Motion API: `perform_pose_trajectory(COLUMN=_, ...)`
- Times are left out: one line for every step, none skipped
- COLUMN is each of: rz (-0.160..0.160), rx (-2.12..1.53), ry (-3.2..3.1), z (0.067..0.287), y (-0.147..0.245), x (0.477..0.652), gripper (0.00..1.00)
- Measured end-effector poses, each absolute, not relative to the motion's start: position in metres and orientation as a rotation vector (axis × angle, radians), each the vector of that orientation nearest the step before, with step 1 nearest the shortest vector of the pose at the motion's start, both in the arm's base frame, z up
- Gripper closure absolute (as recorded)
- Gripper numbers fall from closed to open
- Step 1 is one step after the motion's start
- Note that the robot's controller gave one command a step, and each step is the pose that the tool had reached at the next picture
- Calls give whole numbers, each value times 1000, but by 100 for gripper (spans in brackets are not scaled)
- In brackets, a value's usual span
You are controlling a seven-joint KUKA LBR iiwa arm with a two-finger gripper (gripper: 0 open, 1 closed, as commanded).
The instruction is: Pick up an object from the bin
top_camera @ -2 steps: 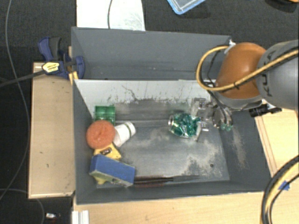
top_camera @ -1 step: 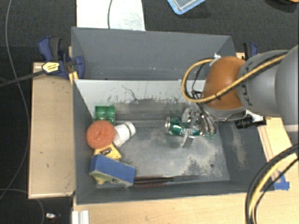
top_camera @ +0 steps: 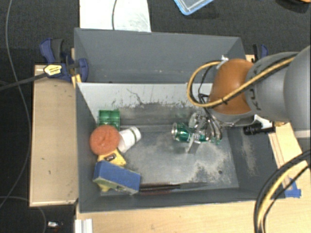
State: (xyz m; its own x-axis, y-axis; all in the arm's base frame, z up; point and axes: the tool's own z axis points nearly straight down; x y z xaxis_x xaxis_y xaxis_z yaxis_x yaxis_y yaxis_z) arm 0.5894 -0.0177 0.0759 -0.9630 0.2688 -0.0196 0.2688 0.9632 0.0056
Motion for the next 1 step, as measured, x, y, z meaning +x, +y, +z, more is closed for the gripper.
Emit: perform_pose_trajectory(rz=5, rx=536, ry=3068, z=74, y=22, x=588, gripper=100)
